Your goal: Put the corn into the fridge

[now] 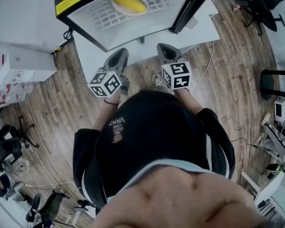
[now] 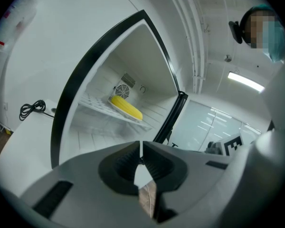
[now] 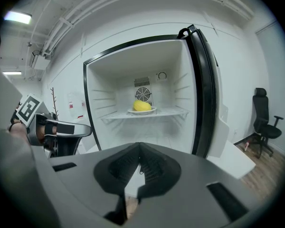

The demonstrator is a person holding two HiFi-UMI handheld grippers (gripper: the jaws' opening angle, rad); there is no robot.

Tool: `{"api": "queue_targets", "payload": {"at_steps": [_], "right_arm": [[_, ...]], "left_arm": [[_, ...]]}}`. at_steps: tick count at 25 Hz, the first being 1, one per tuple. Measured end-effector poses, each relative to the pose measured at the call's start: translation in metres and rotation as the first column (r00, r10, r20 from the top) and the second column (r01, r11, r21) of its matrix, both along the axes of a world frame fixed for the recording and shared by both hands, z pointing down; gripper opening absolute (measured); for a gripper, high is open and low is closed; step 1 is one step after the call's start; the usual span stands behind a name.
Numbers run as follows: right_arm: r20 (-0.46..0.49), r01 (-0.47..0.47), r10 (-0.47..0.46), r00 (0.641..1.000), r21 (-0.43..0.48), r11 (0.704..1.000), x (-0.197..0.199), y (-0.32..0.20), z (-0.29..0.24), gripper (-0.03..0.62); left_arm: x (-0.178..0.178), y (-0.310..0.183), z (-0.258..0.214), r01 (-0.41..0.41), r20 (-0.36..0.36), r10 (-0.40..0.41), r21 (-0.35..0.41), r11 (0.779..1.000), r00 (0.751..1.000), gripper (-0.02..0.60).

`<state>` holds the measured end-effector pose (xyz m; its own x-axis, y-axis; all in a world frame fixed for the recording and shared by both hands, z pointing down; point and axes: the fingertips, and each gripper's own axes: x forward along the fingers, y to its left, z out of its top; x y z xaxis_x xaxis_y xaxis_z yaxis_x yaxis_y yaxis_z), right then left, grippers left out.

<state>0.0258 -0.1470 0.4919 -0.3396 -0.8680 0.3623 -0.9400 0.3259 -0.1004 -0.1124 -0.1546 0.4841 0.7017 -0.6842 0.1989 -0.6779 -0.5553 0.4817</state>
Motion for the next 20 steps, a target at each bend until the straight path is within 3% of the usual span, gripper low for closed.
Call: {"api": "queue_targets", "payload": {"at_steps": [20], "right_arm": [[-0.002,-0.012,0.012,1.0,-0.02,1.0,0.0054,0.0086,0.0061,0.012]], "left_arm": [[0.003,0.0072,0.005,0.001,-0.014,-0.001,-0.02,1.0,1.0,0.031]]}}
